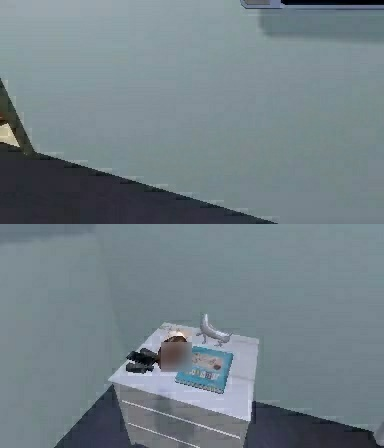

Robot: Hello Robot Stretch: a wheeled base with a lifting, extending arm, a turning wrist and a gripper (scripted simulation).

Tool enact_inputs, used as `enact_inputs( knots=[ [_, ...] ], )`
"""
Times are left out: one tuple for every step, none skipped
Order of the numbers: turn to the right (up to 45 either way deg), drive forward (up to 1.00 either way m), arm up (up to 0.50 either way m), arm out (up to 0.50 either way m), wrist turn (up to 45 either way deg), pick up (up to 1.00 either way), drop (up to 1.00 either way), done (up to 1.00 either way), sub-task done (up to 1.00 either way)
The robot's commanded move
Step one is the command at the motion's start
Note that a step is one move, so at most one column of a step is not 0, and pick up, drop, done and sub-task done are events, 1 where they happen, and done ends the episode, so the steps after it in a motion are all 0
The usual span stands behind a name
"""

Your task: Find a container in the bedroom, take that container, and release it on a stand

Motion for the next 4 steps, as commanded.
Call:
enact_inputs(
  knots=[
    [45.0, 0.0, 0.0, 0.0, 0.0, 0.0, 0.0, 0.0, 0.0],
    [45.0, 0.0, 0.0, 0.0, 0.0, 0.0, 0.0, 0.0, 0.0],
    [45.0, 0.0, 0.0, 0.0, 0.0, 0.0, 0.0, 0.0, 0.0],
    [3.0, 0.0, 0.0, 0.0, 0.0, 0.0, 0.0, 0.0, 0.0]
  ],
)
